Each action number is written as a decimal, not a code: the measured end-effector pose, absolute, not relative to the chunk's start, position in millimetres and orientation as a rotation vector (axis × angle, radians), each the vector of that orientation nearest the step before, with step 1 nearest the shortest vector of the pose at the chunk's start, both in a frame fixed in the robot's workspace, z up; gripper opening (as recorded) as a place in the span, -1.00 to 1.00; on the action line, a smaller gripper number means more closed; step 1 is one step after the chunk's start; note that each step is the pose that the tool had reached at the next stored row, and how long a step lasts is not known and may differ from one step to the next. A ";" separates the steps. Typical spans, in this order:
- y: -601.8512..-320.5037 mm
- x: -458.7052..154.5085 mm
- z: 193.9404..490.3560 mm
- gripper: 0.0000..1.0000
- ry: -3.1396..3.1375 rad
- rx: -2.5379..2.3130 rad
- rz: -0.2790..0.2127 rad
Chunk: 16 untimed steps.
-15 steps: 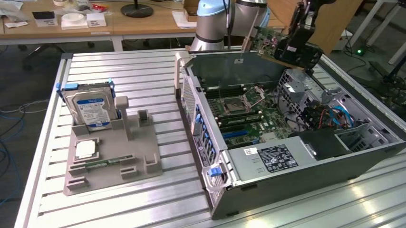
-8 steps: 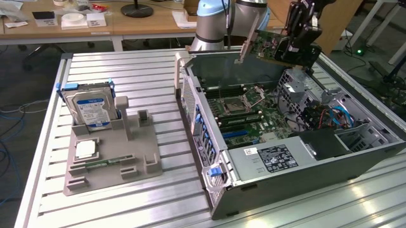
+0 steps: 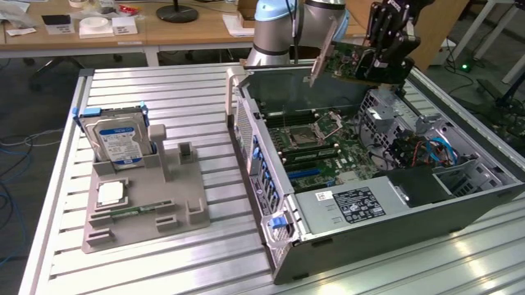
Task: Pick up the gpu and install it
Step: 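Insert the gpu into the slot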
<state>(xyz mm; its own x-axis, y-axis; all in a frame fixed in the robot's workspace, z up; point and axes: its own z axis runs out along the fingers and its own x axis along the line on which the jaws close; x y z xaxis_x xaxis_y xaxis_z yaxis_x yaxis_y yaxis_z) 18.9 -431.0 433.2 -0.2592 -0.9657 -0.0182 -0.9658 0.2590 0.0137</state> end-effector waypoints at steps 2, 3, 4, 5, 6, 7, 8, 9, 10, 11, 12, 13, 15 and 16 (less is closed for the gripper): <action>-431.0 18.9 432.8 -0.44 2.464 -1.939 0.034; -431.0 18.9 432.7 -0.44 2.457 -1.947 0.034; -431.0 18.9 432.5 -0.44 2.454 -1.952 0.035; -431.1 18.9 432.2 -0.44 2.451 -1.955 0.035; -431.1 18.9 432.0 -0.44 2.449 -1.956 0.036; -431.0 18.9 431.5 -0.44 2.447 -1.957 0.037; -431.0 18.9 431.1 -0.44 2.444 -1.960 0.037; -431.1 18.9 430.7 -0.44 2.441 -1.962 0.038; -431.0 19.0 430.2 -0.44 2.437 -1.964 0.039; -431.0 19.0 429.6 -0.44 2.433 -1.968 0.040; -431.1 18.9 429.2 -0.44 2.428 -1.972 0.042; -431.0 18.9 428.6 -0.44 2.421 -1.979 0.043; -431.0 18.9 427.8 -0.44 2.391 -2.016 0.043; -431.0 18.9 427.4 -0.44 2.374 -2.037 0.044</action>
<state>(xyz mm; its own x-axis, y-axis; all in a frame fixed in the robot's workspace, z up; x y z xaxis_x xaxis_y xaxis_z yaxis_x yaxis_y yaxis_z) 18.9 -431.0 427.4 -0.1519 -0.9880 -0.0283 -0.9884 0.1516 0.0125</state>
